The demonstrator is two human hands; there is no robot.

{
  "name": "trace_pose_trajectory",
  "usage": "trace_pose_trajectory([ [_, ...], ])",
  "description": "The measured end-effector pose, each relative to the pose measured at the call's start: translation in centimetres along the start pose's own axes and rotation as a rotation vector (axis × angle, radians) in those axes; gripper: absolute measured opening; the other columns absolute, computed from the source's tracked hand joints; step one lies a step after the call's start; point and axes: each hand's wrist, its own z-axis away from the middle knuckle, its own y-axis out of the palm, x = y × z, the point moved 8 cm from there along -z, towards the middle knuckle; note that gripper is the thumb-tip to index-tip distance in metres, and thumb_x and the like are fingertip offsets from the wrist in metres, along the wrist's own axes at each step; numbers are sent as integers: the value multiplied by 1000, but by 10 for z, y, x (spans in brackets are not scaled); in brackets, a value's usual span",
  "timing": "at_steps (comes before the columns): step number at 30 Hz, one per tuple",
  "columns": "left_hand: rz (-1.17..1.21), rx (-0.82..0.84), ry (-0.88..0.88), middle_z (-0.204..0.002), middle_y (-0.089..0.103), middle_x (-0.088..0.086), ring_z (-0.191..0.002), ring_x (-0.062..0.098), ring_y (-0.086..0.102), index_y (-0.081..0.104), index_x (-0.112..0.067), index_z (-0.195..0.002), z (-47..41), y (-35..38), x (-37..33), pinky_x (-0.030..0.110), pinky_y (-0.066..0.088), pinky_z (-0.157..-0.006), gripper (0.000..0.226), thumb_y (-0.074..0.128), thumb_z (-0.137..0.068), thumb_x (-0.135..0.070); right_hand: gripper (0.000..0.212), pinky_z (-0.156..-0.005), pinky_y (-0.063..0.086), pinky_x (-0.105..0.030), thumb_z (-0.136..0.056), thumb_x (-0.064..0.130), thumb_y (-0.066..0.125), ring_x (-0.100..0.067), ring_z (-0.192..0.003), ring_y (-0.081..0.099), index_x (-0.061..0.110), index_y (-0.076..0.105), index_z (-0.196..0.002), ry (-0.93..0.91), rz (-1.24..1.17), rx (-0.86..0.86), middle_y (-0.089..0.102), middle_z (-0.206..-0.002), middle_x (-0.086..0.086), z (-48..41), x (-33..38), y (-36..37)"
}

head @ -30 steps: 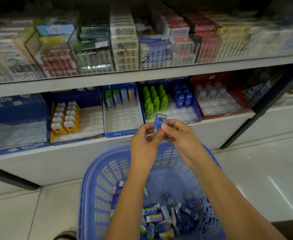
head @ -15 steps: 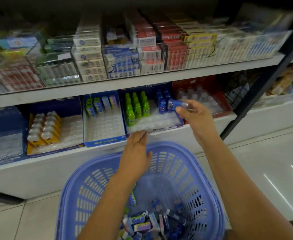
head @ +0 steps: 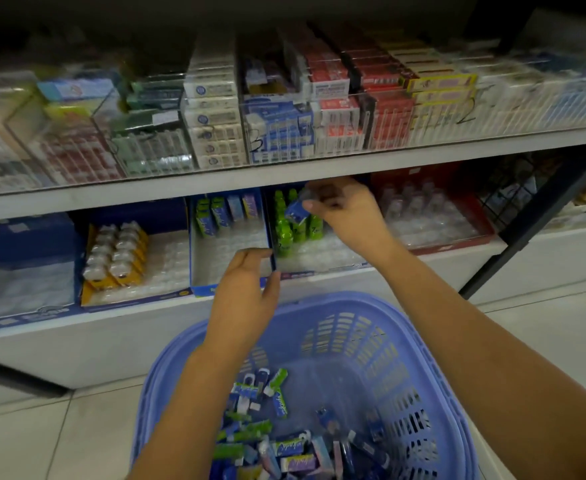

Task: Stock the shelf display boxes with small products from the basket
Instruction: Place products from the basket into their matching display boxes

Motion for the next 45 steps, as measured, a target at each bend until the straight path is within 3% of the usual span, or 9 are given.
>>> trace_pose_trajectory([
  [6,-141,74,-75,-145,39,4,-126,23,46,43,-10,-139,5,-16,42,30,40,-100,47,52,-96,-25,20,-96,50,-37,-82,3,68,-26,-98,66,-1,66,-101,35,-57,95,70,-102,-18,-17,26,80],
  [10,-84,-130,-117,-138,45,9,-110,29,55,51,-10,-131,12,-56,64,33,46,-86,38,55,-94,-19,26,-101,46,-43,-80,-1,69,-34,-108,62,-9,63,-104,65,-180,104,66,-109,-26,-23,41,123],
  [14,-70,-337,-226,-129,52,15,-109,32,53,55,-6,-125,26,-100,107,32,45,-81,34,57,-92,-14,27,-92,48,-18,-81,12,71,-22,-104,63,0,67,-105,80,-59,147,68,-110,-18,-23,48,167],
  [16,-90,-301,-273,-129,53,16,-115,34,49,55,-3,-126,29,-104,125,38,46,-87,37,57,-91,-14,24,-87,46,-12,-83,12,69,-21,-103,63,1,67,-105,58,23,151,69,-109,-17,-26,52,186],
  [20,-178,-65,-263,-145,41,11,-134,27,35,46,-6,-136,32,-77,140,33,33,-108,48,57,-92,-21,18,-94,48,-44,-89,13,59,-34,-102,62,1,66,-101,31,288,203,67,-106,-20,-41,47,217],
  [31,-127,-45,-248,-154,27,3,-142,20,20,32,-10,-146,40,-62,151,30,21,-117,59,54,-93,-24,12,-85,48,-32,-93,16,55,-24,-91,60,7,62,-93,164,331,319,64,-109,-16,-64,31,262],
  [37,-116,-70,-240,-153,29,2,-141,19,21,34,-11,-145,40,-63,149,26,13,-117,57,54,-93,-25,27,-71,46,-37,-95,20,49,-34,-96,58,-2,55,-110,110,574,397,62,-105,-18,-69,33,260],
  [41,-114,-75,-253,-154,27,1,-142,18,19,33,-11,-145,40,-63,149,23,10,-116,57,53,-94,-25,26,-51,32,-25,-98,19,41,-12,-59,42,-2,54,-106,92,582,425,48,-75,-4,-69,37,267],
  [45,-123,-66,-263,-154,27,1,-142,19,18,33,-11,-145,39,-63,147,23,12,-115,57,53,-94,-26,28,-50,26,-15,-99,21,37,-2,-59,34,-1,53,-107,68,504,405,45,-81,1,-70,42,275],
])
